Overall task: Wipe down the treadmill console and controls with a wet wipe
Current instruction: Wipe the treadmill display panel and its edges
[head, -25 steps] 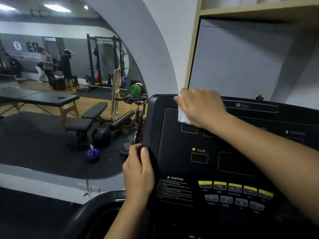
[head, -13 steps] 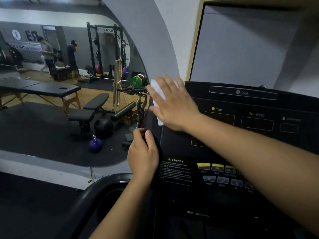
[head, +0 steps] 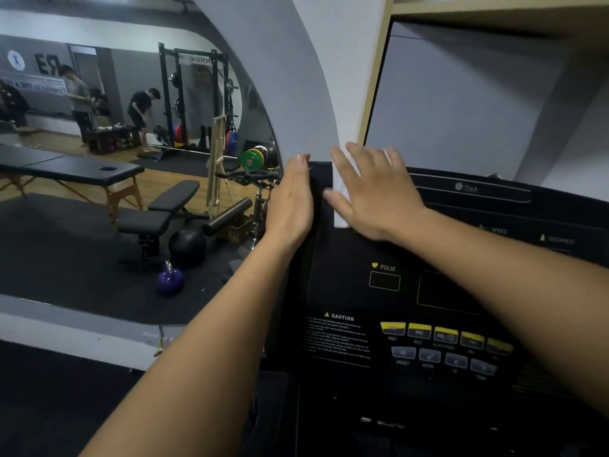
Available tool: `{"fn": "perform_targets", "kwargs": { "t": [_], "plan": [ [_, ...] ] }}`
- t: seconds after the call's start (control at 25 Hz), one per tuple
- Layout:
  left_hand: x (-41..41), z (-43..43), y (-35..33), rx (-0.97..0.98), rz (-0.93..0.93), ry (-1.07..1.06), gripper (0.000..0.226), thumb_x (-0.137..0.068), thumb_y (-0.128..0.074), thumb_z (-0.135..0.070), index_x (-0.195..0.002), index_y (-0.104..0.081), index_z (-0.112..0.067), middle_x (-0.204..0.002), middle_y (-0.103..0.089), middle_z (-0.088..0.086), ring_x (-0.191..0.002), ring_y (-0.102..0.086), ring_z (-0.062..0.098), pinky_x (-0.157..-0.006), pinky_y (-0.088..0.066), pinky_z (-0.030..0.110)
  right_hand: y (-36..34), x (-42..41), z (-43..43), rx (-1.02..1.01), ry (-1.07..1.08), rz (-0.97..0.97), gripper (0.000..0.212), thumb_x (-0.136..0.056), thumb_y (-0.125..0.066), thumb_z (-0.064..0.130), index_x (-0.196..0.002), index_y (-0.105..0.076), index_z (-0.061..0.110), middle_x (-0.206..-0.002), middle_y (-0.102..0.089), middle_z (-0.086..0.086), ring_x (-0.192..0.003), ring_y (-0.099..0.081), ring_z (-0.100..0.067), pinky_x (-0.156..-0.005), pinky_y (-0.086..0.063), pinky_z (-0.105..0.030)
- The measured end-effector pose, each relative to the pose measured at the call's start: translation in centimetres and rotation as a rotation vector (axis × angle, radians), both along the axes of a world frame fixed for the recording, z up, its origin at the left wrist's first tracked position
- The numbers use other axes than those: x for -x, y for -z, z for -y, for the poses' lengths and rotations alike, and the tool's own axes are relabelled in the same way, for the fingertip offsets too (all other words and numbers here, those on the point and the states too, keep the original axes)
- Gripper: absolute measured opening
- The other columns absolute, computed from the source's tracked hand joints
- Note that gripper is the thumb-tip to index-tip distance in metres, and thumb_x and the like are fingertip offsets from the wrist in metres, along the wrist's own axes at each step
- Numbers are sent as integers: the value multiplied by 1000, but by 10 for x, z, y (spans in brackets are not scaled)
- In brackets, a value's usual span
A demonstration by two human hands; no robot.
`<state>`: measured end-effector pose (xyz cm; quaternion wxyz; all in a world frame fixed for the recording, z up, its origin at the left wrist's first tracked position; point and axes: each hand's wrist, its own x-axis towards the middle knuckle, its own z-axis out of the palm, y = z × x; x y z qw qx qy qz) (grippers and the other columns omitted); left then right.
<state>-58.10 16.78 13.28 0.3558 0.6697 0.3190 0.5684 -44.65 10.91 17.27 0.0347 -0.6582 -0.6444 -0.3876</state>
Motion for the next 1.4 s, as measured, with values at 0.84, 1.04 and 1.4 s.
{"fn": "perform_targets", "kwargs": {
  "t": [0.84, 1.04, 1.4],
  "plan": [
    [1, -15, 12, 50, 203, 86, 46, -82, -24, -59, -101, -64, -46, -116, -67, -5, -114, -58, 11, -108, -40, 41, 29, -5, 20, 150, -168, 255, 80, -94, -10, 63, -154, 4, 11, -162, 3, -11, -148, 8, -26, -119, 1, -49],
    [0, -18, 13, 74, 211, 117, 38, -87, -30, -55, -100, -65, -45, -115, -68, -4, -113, -59, 13, -105, -42, 39, 34, 22, 15, 97, -105, 43, 83, -92, -8, 65, -154, -3, 10, -161, 4, -15, -148, 9, -30, -117, 2, -54],
    [-1, -16, 8, 41, 184, 81, 37, -98, -29, -34, -105, -66, -30, -105, -70, -4, -104, -62, 12, -93, -46, 34, 61, 0, 46, 289, -288, 286, 77, -96, -15, 63, -153, -7, 12, -160, -6, -12, -147, 4, -27, -119, -2, -51]
  ]
}}
